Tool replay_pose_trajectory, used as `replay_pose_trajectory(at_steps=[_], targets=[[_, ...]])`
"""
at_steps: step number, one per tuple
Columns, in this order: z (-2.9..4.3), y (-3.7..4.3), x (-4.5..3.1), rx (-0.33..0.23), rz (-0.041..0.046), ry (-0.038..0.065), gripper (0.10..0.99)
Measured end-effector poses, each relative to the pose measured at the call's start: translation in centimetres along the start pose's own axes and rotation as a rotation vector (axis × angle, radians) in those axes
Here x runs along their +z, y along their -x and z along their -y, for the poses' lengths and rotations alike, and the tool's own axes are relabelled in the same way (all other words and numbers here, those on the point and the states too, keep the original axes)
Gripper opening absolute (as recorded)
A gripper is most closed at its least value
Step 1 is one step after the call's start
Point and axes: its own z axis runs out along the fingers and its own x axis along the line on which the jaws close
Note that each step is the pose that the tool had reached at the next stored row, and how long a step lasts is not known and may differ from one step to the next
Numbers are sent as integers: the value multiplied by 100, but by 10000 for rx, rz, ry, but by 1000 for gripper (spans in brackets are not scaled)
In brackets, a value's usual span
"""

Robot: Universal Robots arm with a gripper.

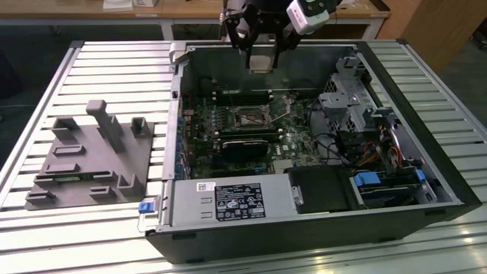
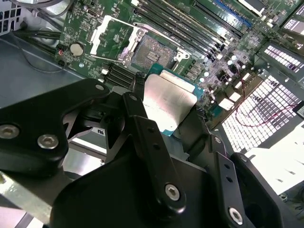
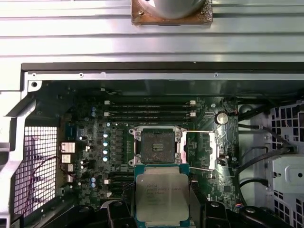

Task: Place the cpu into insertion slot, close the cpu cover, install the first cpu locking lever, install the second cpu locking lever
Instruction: 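Place the cpu into insertion slot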

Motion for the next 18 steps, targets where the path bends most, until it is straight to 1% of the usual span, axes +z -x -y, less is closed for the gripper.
replay_pose_trajectory(at_steps=[18], targets=[[5,1,54,1,2,-66,541]])
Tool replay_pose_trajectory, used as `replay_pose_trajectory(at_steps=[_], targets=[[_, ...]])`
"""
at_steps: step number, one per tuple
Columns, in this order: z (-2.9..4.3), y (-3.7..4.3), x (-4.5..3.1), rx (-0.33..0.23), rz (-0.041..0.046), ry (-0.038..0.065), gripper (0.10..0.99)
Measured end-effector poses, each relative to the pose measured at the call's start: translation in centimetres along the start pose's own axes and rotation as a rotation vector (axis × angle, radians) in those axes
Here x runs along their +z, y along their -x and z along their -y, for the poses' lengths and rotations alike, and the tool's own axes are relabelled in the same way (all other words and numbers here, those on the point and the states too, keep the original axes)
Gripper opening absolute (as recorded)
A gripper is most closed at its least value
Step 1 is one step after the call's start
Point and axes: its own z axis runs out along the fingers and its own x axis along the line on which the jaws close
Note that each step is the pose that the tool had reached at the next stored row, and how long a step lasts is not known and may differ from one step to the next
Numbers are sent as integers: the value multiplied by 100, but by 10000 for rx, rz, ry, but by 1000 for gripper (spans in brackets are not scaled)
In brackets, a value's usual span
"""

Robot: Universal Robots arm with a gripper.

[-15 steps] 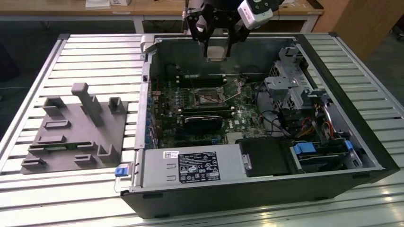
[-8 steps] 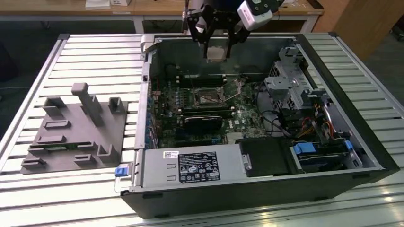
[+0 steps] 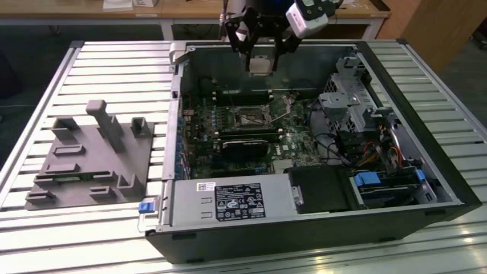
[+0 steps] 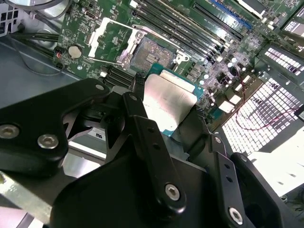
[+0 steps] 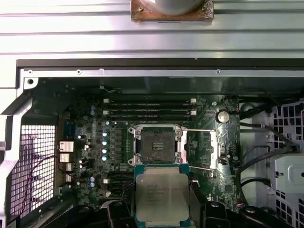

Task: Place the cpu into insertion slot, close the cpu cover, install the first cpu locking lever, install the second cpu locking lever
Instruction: 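Place the cpu into insertion slot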

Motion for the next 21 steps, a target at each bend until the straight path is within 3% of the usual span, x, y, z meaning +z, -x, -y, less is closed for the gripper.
replay_pose_trajectory(at_steps=[21], targets=[[5,1,63,1,1,-33,541]])
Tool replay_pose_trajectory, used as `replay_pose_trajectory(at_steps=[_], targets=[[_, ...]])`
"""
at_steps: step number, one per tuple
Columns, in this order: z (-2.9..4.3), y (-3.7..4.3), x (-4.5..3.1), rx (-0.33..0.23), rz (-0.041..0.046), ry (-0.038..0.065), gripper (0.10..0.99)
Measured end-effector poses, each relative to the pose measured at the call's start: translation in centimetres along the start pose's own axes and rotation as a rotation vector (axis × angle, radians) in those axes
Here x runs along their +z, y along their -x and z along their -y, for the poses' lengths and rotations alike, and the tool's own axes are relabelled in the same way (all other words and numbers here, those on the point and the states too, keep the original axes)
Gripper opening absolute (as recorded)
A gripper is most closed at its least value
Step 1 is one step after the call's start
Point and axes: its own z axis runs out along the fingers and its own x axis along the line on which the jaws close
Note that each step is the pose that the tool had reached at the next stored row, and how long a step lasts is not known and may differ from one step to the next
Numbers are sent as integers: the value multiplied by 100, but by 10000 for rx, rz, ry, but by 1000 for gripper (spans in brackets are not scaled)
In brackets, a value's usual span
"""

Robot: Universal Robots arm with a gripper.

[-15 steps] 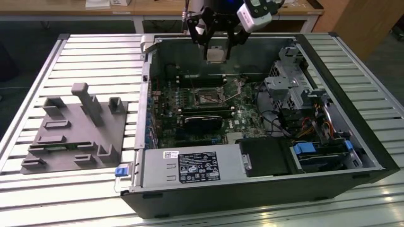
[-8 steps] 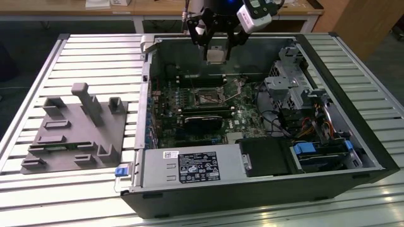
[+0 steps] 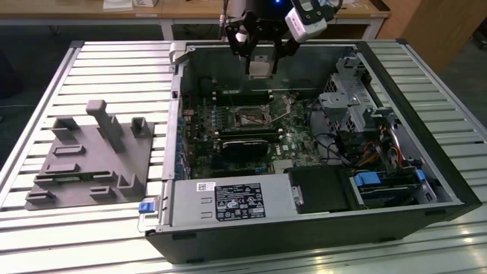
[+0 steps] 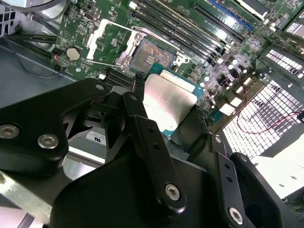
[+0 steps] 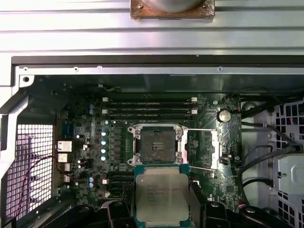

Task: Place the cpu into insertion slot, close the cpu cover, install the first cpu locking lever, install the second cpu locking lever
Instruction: 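Place the cpu into insertion slot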

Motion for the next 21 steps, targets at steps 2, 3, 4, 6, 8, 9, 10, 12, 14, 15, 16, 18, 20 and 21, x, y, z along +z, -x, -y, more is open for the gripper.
replay_pose_trajectory(at_steps=[2,3,4,6,8,9,10,12,14,15,16,18,20,21], targets=[[1,0,18,0,0,-5,541],[2,1,25,0,0,-8,541],[3,1,40,0,1,-11,541],[4,1,54,0,0,-15,541],[5,1,67,0,1,-19,541],[5,2,74,0,1,-22,541],[6,2,80,0,1,-25,541],[6,2,91,1,1,-32,541],[7,2,102,1,1,-38,541],[8,2,107,1,1,-41,541],[8,2,112,0,1,-44,541],[9,2,122,1,1,-51,541],[10,3,131,1,1,-59,541],[10,3,136,1,1,-63,541]])
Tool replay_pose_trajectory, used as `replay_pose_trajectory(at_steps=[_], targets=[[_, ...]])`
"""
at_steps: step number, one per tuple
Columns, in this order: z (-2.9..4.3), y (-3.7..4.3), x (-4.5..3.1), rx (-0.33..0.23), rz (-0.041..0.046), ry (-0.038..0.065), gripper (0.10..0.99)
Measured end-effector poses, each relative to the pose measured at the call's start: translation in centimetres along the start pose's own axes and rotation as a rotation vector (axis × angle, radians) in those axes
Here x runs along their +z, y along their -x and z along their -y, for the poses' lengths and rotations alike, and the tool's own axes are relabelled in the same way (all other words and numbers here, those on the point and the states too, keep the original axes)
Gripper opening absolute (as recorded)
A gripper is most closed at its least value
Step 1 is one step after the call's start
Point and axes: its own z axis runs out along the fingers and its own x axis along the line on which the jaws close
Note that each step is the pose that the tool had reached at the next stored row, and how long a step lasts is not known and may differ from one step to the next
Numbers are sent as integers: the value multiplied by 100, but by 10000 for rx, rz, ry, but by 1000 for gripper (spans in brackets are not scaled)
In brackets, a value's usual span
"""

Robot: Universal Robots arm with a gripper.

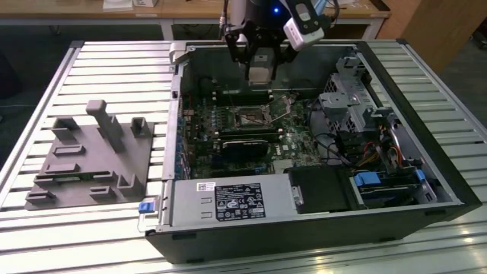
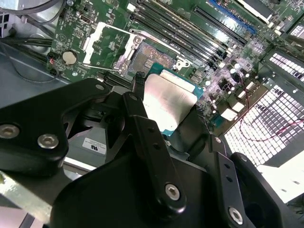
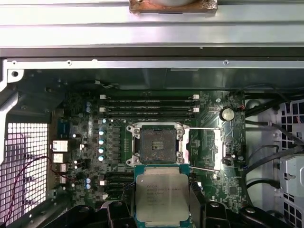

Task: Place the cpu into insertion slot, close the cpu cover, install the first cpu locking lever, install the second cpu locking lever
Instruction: 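Place the cpu into insertion slot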

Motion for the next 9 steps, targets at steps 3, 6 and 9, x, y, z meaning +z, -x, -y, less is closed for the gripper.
replay_pose_trajectory(at_steps=[3,6,9], targets=[[1,0,14,0,1,-10,541],[2,0,28,1,1,-22,541],[3,1,42,0,1,-34,541]])
